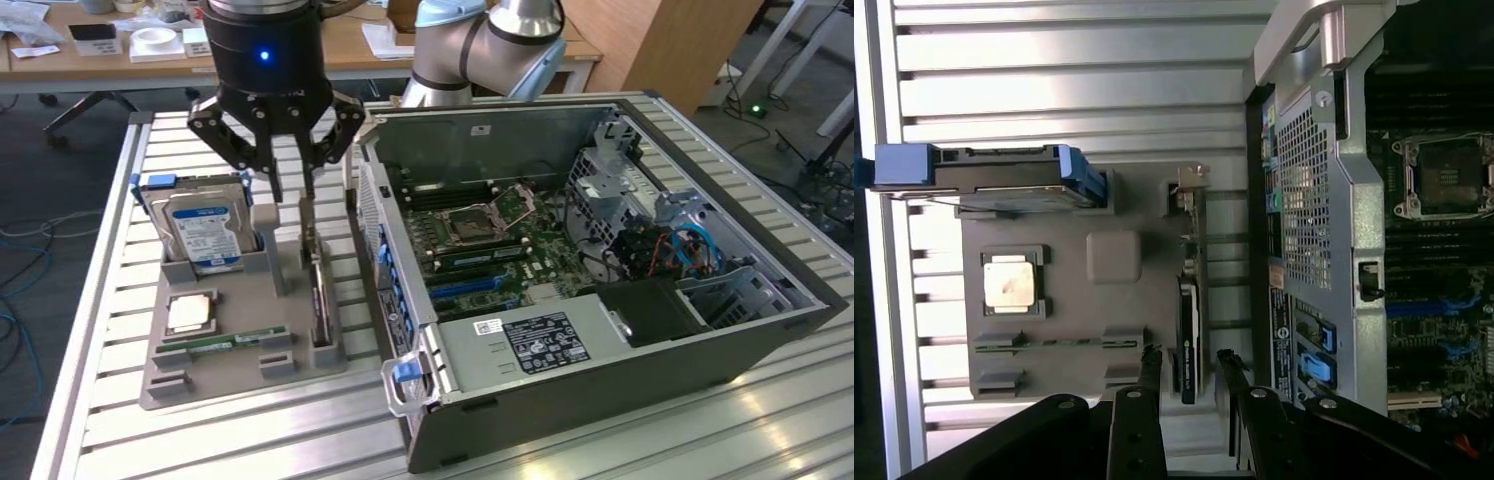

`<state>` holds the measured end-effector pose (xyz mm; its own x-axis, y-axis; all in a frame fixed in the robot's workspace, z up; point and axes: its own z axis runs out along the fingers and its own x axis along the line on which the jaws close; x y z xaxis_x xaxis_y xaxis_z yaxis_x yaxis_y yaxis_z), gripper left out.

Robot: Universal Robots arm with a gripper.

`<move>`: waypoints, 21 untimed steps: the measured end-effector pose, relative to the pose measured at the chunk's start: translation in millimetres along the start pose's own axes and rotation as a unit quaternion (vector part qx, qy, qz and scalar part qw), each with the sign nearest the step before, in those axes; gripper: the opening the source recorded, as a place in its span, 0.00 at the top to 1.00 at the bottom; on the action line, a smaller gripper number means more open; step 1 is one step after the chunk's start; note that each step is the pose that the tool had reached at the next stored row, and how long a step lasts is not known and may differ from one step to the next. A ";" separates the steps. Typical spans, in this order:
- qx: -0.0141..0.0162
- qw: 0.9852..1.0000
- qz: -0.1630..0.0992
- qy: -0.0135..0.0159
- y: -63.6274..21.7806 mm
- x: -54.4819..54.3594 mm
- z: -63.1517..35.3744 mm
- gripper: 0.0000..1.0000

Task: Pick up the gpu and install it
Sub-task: 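Pick up the gpu and move the gpu toward the slot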

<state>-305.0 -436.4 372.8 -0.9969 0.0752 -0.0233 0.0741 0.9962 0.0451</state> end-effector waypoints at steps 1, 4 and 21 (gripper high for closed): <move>0.000 1.000 0.000 0.000 -0.1 0.1 1.6 0.64; 0.000 1.000 0.000 0.000 -0.3 0.2 6.4 0.64; 0.000 1.000 0.000 0.000 -0.8 0.4 17.8 0.64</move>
<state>-305.1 -436.4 355.0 -0.9969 0.0753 -0.0233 0.0742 0.9962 0.0450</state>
